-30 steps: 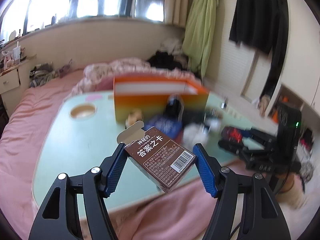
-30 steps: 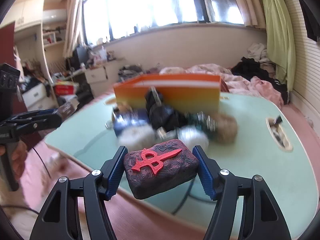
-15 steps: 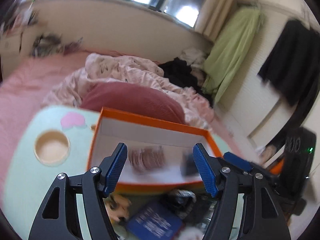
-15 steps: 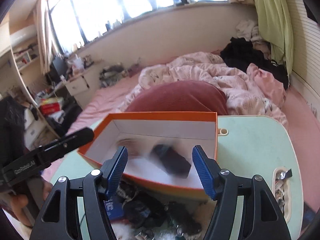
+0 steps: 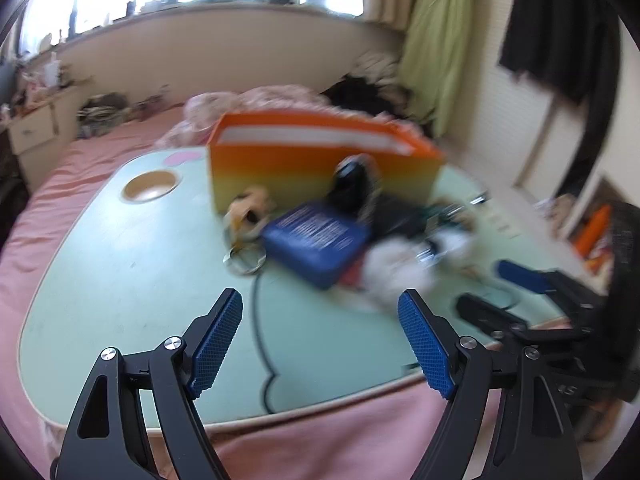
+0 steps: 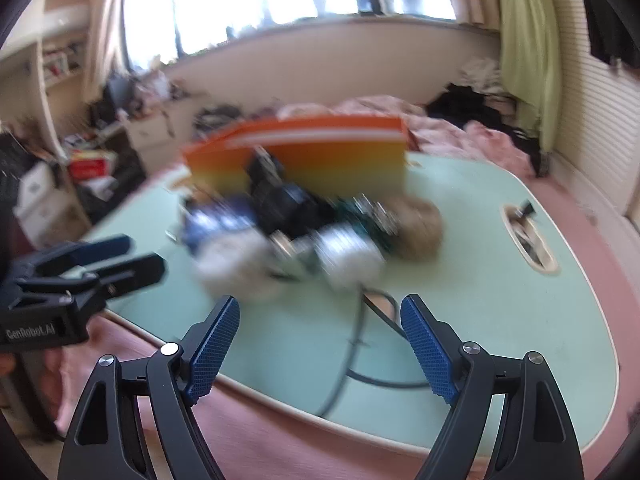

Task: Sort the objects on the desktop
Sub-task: 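Drop the block and card box into the orange box with right and left tools, then grasp the wrapped ball with the right tool while the left grasps the figurine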

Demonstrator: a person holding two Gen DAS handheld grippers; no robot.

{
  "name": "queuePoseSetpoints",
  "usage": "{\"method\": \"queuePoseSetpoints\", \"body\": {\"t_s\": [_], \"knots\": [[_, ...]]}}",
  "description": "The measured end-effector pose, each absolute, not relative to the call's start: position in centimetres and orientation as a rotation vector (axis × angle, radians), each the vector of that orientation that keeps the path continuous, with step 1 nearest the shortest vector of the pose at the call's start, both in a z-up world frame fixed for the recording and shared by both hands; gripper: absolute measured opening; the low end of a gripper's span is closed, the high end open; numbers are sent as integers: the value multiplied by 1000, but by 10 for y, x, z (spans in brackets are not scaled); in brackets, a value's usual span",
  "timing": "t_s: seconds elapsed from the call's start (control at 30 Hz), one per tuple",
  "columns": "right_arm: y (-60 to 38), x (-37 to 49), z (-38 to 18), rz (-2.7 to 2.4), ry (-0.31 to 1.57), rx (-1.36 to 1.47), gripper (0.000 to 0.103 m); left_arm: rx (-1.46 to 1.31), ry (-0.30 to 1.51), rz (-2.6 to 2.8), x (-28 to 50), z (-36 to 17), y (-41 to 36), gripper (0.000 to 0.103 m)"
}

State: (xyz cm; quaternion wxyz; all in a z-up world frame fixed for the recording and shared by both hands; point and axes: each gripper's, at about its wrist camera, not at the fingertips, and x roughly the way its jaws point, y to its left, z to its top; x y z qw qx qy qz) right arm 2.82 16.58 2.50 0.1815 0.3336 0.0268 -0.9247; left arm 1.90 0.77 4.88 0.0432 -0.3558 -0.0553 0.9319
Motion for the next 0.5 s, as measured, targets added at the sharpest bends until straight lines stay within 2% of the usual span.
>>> {"method": "queuePoseSetpoints", "body": {"t_s": [0.03,0.07,0.1,0.17,0.5], "knots": [[165,29,19,-2647,133,900,87,-1134,-152,2865,13,37,7,80],[166,27,15,-2659,148,906,96,-1133,-118,2884,12,33,8,83],[168,26,12,-2660,135,905,98,-1125,-35,2928,10,28,10,91],[169,24,9,-2657,140,911,101,-1079,-29,2938,9,21,7,103],[168,28,3,-2653,154,906,103,-1044,-21,2915,6,19,1,103]]}}
